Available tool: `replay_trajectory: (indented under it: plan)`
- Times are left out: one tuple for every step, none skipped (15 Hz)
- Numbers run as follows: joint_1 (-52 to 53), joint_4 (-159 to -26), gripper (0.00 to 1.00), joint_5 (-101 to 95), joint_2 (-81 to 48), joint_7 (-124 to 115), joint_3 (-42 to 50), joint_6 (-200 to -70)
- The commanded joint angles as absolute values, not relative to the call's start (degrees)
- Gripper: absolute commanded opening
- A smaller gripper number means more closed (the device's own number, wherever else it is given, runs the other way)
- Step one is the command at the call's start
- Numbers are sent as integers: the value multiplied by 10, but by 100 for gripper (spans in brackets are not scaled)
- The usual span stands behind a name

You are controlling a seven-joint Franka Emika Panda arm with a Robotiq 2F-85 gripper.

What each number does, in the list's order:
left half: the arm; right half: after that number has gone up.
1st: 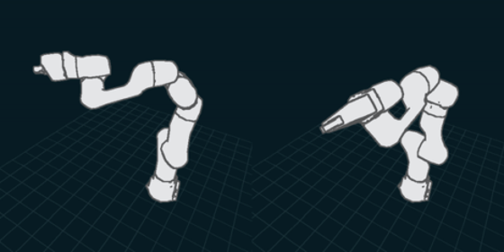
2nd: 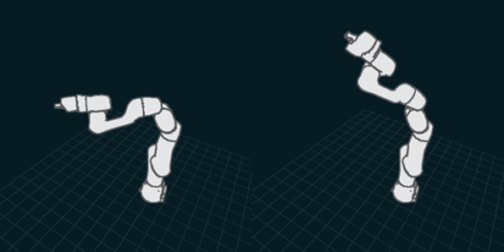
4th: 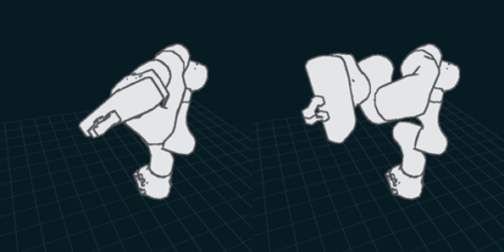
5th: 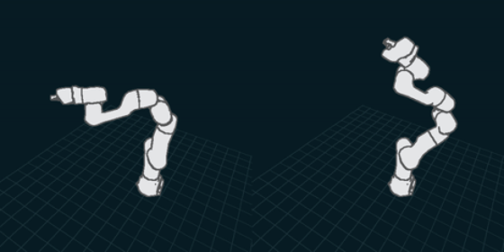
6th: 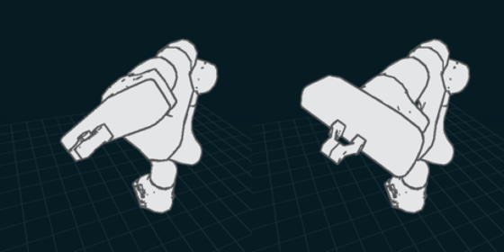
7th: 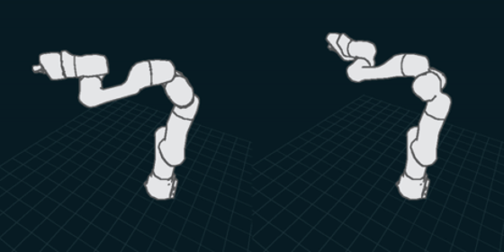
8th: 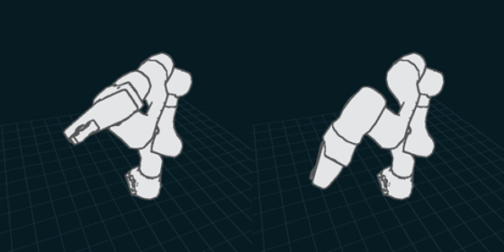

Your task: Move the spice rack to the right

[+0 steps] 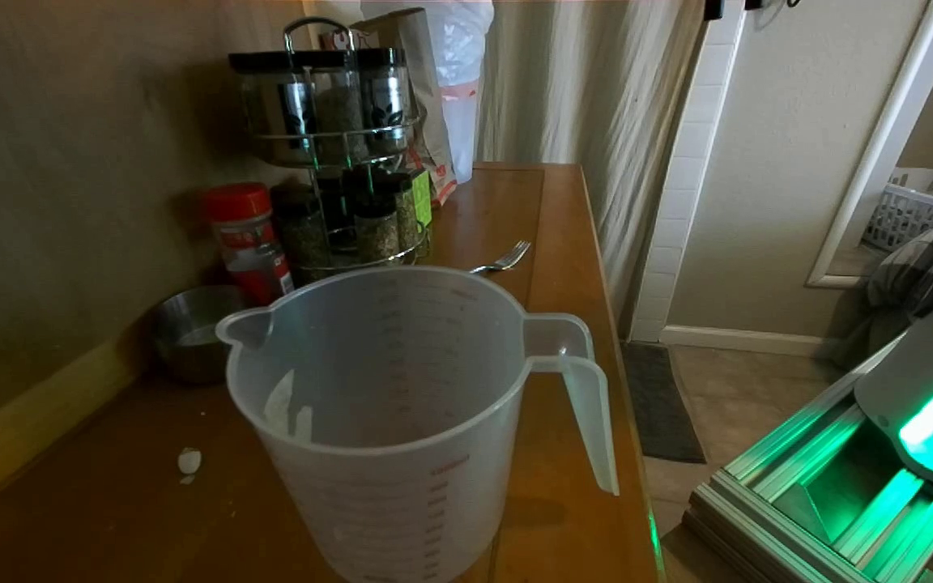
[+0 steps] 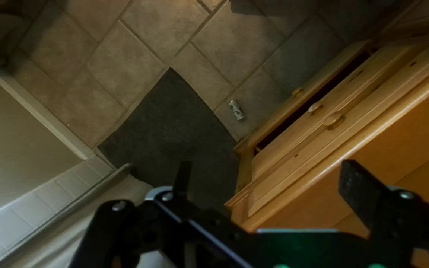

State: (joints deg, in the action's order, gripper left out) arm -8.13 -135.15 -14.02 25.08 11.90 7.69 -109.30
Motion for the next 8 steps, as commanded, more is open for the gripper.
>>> replay_trajectory:
  plan:
    - [-34,-1341,100,-92,245,194,78,-1061]
    - [-21,-1340,100,-81,243,207,73,-1052]
    - [-4,-1340,100,-69,239,214,63,-1042]
    - [12,-1338,100,-57,237,221,54,-1032]
    - [30,-1335,100,-44,235,230,45,-1025]
    - [46,-1329,100,-33,233,241,36,-1018]
    - [62,-1324,100,-23,231,252,28,-1017]
    - [77,-1320,100,-14,228,266,21,-1019]
